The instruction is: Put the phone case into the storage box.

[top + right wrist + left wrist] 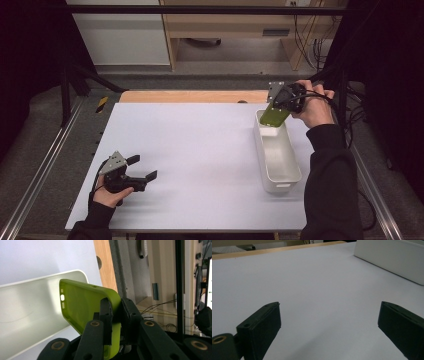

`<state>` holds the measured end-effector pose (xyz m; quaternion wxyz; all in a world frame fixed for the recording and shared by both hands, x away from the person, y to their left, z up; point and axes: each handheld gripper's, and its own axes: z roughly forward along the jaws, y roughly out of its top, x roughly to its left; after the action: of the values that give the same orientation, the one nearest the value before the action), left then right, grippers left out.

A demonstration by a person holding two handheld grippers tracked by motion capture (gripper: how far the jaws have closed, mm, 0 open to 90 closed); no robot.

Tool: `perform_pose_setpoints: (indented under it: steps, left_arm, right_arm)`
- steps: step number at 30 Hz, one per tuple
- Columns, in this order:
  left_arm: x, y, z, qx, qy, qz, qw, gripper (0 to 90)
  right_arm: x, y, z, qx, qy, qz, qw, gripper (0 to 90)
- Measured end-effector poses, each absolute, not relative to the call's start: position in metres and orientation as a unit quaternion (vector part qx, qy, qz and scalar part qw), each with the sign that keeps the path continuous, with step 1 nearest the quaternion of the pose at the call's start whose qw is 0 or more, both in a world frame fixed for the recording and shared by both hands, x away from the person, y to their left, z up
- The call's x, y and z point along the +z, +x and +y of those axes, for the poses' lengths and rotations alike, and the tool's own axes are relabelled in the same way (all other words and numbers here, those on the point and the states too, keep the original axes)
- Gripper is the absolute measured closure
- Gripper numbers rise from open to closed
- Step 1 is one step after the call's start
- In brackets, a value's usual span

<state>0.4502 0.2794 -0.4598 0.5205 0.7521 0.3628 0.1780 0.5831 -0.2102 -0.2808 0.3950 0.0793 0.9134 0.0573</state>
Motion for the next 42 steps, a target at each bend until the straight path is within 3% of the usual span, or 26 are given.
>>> perform_pose_setpoints:
  steps: [42]
  left_arm:
    - [-0.462,0.452,0.280,0.177,0.755,0.365,0.515,4.5]
  right_arm:
    - [-0.333,0.628,-0.191,-0.002,-0.013,0.929,0.369,79.9]
